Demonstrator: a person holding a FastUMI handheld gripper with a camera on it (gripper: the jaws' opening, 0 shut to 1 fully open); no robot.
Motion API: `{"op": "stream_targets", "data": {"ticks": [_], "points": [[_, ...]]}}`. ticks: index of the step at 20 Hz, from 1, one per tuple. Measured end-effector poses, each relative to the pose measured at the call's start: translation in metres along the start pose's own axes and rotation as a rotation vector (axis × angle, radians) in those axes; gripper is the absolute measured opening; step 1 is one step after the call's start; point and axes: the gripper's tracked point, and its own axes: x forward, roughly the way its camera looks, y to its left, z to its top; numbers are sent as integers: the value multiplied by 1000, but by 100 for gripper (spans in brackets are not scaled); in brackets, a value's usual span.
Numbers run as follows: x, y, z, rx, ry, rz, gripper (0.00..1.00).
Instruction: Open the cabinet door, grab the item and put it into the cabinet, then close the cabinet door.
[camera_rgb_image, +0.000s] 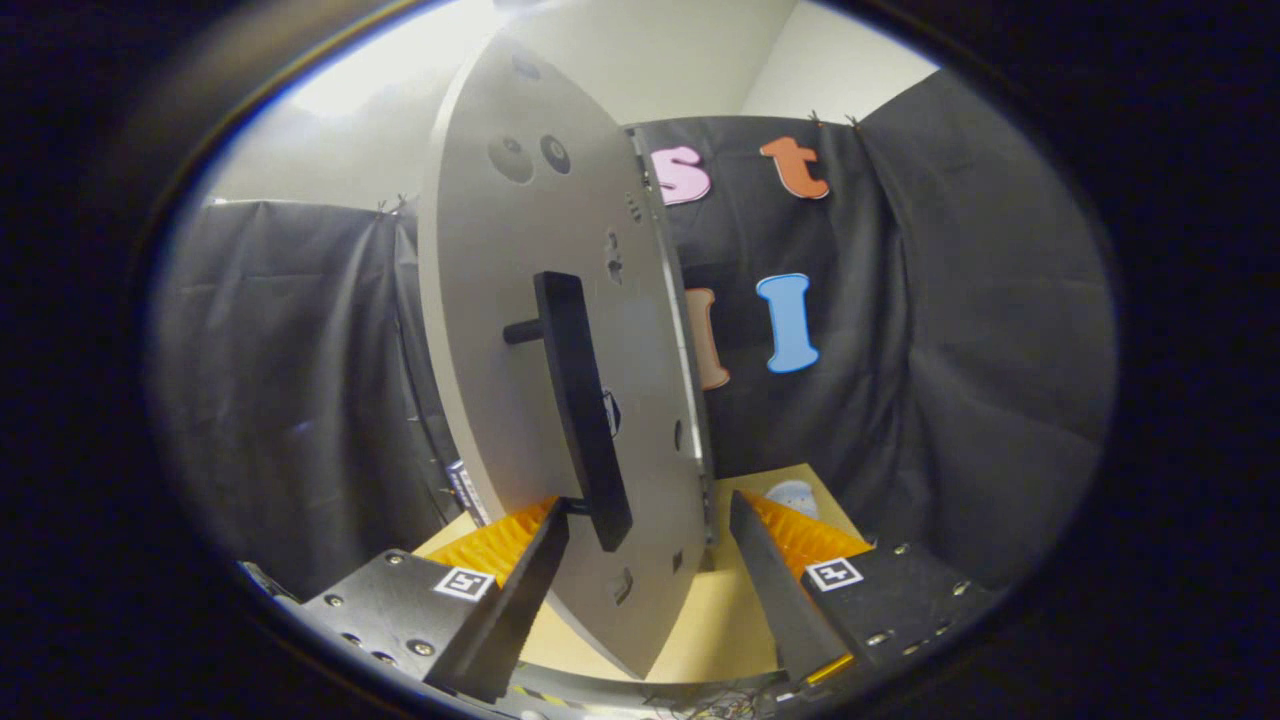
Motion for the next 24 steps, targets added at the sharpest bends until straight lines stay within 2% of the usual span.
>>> {"op": "stream_targets", "data": {"ticks": [5, 12, 17, 21, 24], "points": [[24, 50, -7, -22, 8, 94, 97], [83, 123, -13, -53, 24, 190, 100], [136, 174, -14, -102, 10, 174, 100], [180, 198, -20, -60, -3, 142, 100], [202, 227, -26, -80, -24, 107, 100]]}}
